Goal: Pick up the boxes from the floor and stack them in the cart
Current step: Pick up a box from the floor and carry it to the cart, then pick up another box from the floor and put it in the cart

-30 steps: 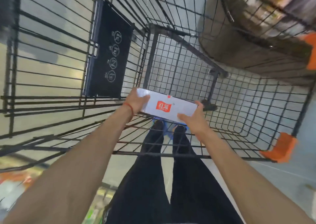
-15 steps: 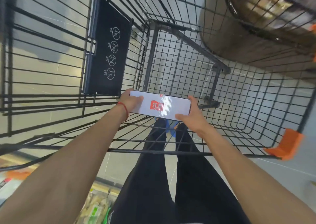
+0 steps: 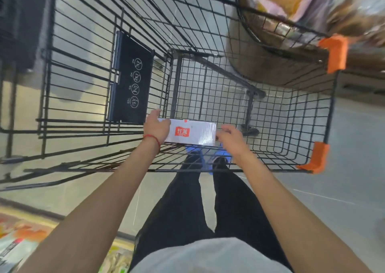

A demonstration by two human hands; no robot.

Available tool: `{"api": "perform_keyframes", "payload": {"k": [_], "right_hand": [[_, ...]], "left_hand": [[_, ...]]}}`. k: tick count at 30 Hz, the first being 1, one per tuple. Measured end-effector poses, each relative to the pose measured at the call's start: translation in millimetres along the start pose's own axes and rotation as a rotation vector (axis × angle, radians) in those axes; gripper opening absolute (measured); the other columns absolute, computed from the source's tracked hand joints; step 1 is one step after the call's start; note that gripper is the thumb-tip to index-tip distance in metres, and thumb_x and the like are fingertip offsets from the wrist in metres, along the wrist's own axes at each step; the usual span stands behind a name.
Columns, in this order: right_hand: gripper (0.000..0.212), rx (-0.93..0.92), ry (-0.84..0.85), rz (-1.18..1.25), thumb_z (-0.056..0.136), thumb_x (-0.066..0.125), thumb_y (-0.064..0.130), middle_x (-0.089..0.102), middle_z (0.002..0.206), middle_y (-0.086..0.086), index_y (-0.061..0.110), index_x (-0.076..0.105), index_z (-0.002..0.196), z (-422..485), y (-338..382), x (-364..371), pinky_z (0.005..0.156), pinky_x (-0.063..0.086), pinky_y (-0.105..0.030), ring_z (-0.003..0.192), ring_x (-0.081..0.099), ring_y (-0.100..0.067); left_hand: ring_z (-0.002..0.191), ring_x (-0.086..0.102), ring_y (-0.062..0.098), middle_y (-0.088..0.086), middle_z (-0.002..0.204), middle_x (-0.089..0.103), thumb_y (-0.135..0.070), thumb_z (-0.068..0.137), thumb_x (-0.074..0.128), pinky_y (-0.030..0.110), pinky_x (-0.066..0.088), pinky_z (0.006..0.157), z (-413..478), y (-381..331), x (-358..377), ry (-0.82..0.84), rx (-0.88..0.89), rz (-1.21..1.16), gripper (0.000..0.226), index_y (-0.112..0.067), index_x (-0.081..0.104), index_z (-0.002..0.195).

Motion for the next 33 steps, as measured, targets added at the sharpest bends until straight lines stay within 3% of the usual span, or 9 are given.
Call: {"api": "perform_keyframes", "payload": {"k": [2, 6, 8, 11, 15, 18, 22, 27, 33], "right_hand": [[0.035, -0.034, -0.042, 0.073, 0.097, 0.059, 0.016, 0.066, 0.117, -0.015, 0.005, 0.061, 0.13, -18, 5, -15, 0.103, 0.051, -0.049, 0.106, 0.066, -0.028], [0.031, -0.087, -0.15, 0.279, 0.097, 0.06, 0.019, 0.07, 0.113, -0.001, 0.021, 0.063, 0.128, -54, 4, -44, 0.09, 0.054, -0.039, 0.098, 0.067, -0.02], [0.028, -0.114, -0.219, 0.389, 0.098, 0.061, 0.019, 0.07, 0.11, 0.001, 0.022, 0.064, 0.126, -76, 0, -60, 0.094, 0.054, -0.038, 0.101, 0.068, -0.017], [0.028, -0.166, -0.345, 0.589, 0.098, 0.062, 0.015, 0.071, 0.102, 0.001, 0.017, 0.064, 0.126, -118, -12, -82, 0.084, 0.055, -0.029, 0.096, 0.067, -0.016], [0.023, -0.217, -0.496, 0.875, 0.098, 0.063, 0.015, 0.075, 0.109, -0.004, 0.016, 0.066, 0.121, -188, -48, -101, 0.087, 0.055, -0.029, 0.094, 0.071, -0.013], [0.018, -0.224, -0.609, 1.059, 0.1, 0.06, 0.014, 0.078, 0.1, 0.004, 0.019, 0.069, 0.116, -237, -85, -109, 0.089, 0.054, -0.032, 0.09, 0.072, -0.011], [0.016, -0.23, -0.773, 1.276, 0.101, 0.059, 0.012, 0.077, 0.093, 0.005, 0.021, 0.069, 0.108, -288, -147, -129, 0.092, 0.052, -0.034, 0.089, 0.07, -0.012], [0.015, -0.234, -0.952, 1.469, 0.1, 0.06, 0.007, 0.074, 0.096, -0.003, 0.016, 0.068, 0.108, -336, -232, -180, 0.082, 0.053, -0.027, 0.088, 0.068, -0.016], [0.017, -0.281, -1.126, 1.516, 0.098, 0.06, 0.001, 0.071, 0.094, -0.009, 0.016, 0.068, 0.1, -393, -337, -263, 0.073, 0.053, -0.021, 0.083, 0.065, -0.018]], "left_hand": [[0.113, 0.051, 0.015, 0.002, 0.139, 0.052, -0.011, 0.099, 0.054, 0.022, 0.04, 0.091, -24, -20, 8, 0.064, 0.055, -0.02, 0.044, -0.012, 0.05, 0.143], [0.115, 0.055, 0.018, 0.006, 0.136, 0.058, -0.009, 0.099, 0.056, 0.006, 0.044, 0.063, -70, -52, 26, 0.206, 0.162, -0.043, 0.039, -0.006, 0.054, 0.137], [0.117, 0.056, 0.018, 0.006, 0.134, 0.059, -0.01, 0.099, 0.056, 0.015, 0.049, 0.076, -90, -62, 37, 0.282, 0.209, -0.029, 0.036, -0.008, 0.057, 0.135], [0.113, 0.057, 0.016, 0.007, 0.131, 0.062, -0.01, 0.099, 0.055, 0.032, 0.044, 0.096, -125, -76, 55, 0.391, 0.28, -0.014, 0.031, -0.01, 0.061, 0.129], [0.099, 0.058, 0.003, -0.004, 0.119, 0.063, -0.017, 0.1, 0.055, 0.024, 0.048, 0.08, -186, -93, 87, 0.558, 0.384, 0.012, 0.026, -0.015, 0.062, 0.125], [0.099, 0.06, 0.005, -0.008, 0.111, 0.066, -0.019, 0.099, 0.058, 0.021, 0.046, 0.078, -232, -103, 115, 0.655, 0.496, 0.079, 0.022, -0.018, 0.063, 0.12], [0.092, 0.061, 0.007, -0.003, 0.107, 0.067, -0.011, 0.098, 0.059, 0.022, 0.048, 0.083, -299, -106, 167, 0.8, 0.617, 0.2, 0.023, -0.011, 0.065, 0.121], [0.084, 0.059, 0.009, 0.008, 0.108, 0.067, 0.002, 0.095, 0.058, 0.014, 0.044, 0.068, -395, -94, 254, 0.958, 0.79, 0.358, 0.026, -0.002, 0.063, 0.12], [0.069, 0.061, -0.015, 0.005, 0.102, 0.065, 0.012, 0.093, 0.053, 0.005, 0.044, 0.061, -532, -70, 373, 1.123, 0.886, 0.47, 0.031, -0.003, 0.059, 0.12]]}}
Point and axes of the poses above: each hand's wrist, its own z-axis towards the middle knuckle, its own x-axis out of the palm, y = z × x, the point moved 8 cm from there along z, towards the middle knuckle
